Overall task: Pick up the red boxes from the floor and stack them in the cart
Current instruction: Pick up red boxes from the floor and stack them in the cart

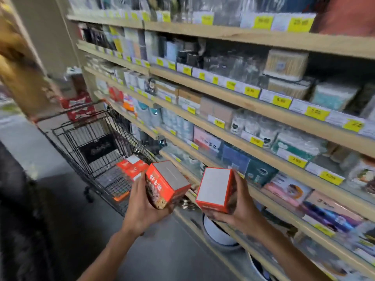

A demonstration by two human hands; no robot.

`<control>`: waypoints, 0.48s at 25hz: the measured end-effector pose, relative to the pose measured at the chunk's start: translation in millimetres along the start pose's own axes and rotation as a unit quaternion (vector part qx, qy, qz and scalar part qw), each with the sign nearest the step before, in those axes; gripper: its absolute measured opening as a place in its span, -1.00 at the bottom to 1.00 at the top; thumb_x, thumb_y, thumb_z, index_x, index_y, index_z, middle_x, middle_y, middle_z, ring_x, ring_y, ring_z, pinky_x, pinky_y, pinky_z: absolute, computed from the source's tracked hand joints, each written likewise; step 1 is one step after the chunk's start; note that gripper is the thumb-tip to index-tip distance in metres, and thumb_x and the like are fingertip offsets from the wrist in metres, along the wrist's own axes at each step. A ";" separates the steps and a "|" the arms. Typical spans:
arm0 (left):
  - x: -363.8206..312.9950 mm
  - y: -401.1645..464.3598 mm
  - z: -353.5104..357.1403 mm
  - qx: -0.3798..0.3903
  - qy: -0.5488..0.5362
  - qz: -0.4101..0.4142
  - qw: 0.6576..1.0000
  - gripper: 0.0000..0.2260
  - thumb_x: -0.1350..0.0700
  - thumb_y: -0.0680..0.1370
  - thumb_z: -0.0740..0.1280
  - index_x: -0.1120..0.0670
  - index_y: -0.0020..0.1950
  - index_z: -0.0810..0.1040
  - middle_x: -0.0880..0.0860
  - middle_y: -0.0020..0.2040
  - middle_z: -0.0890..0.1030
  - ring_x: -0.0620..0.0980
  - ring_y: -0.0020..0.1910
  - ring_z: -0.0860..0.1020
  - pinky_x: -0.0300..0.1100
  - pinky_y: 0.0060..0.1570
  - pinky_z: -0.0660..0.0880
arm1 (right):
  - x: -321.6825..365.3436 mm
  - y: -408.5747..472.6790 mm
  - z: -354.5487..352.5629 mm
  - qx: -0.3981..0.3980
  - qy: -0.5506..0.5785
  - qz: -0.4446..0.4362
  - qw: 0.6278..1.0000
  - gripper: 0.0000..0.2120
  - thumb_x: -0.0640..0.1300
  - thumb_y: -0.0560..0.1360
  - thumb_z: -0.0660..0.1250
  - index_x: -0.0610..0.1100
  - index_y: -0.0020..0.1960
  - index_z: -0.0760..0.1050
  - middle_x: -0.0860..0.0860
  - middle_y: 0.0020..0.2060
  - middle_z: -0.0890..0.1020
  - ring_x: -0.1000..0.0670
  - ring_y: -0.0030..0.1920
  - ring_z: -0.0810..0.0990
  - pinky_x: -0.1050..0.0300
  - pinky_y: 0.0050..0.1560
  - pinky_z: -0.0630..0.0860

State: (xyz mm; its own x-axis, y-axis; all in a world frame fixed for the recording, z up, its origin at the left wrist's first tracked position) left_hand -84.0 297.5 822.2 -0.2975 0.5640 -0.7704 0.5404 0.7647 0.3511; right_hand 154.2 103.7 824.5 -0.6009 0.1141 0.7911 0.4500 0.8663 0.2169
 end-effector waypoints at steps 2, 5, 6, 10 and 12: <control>25.3 9.8 -29.2 -0.023 0.000 -0.024 0.999 0.15 -0.22 0.11 0.66 -0.02 0.56 0.14 -0.06 0.33 0.38 -0.04 0.36 0.36 0.07 0.38 0.37 | 9.8 27.3 29.7 0.019 0.005 -0.012 1.000 0.30 0.19 0.18 0.70 0.22 0.60 -0.13 0.09 0.48 0.24 0.04 0.44 0.37 -0.22 0.32 0.50; 56.6 9.8 -63.9 -0.057 -0.020 -0.049 0.997 0.12 -0.27 0.14 0.63 -0.04 0.55 0.14 -0.10 0.30 0.35 -0.04 0.35 0.37 0.06 0.38 0.38 | 26.7 59.9 69.6 0.062 0.002 -0.029 0.998 0.30 0.16 0.19 0.70 0.21 0.61 -0.14 0.08 0.47 0.25 0.02 0.43 0.38 -0.25 0.29 0.51; 66.5 9.7 -73.5 -0.065 -0.026 -0.058 0.996 0.11 -0.28 0.15 0.63 -0.05 0.55 0.14 -0.11 0.31 0.35 -0.04 0.37 0.37 0.07 0.38 0.38 | 31.7 70.1 81.7 0.074 -0.001 -0.040 0.996 0.29 0.18 0.20 0.69 0.19 0.62 -0.15 0.10 0.46 0.24 0.03 0.41 0.39 -0.23 0.29 0.51; 97.7 14.0 -102.4 -0.103 -0.024 -0.093 0.990 0.09 -0.27 0.14 0.63 -0.08 0.54 0.16 -0.09 0.30 0.35 -0.05 0.36 0.36 0.08 0.37 0.39 | 49.1 110.6 120.1 0.115 0.028 -0.062 0.991 0.26 0.25 0.18 0.67 0.12 0.60 -0.08 0.15 0.43 0.30 0.17 0.40 0.39 0.00 0.40 0.44; 113.2 19.6 -114.8 -0.123 -0.025 -0.111 0.986 0.06 -0.25 0.14 0.64 -0.12 0.51 0.17 -0.11 0.28 0.35 -0.06 0.35 0.37 0.07 0.35 0.41 | 49.9 138.0 142.5 0.129 0.035 -0.062 0.989 0.28 0.22 0.15 0.71 0.15 0.60 -0.06 0.06 0.43 0.35 0.11 0.41 0.42 -0.07 0.40 0.45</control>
State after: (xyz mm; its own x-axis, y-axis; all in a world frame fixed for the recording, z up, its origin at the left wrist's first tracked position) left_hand -197.4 412.1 803.0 -0.3447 0.3632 -0.8656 0.2575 0.9233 0.2849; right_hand 92.2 298.2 812.5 -0.5895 -0.0267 0.8073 0.1862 0.9680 0.1680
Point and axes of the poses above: each hand's wrist, its own y-axis towards the middle knuckle, its own z-axis out of the palm, x = y × z, the point moved 6 cm from there along y, towards the middle knuckle
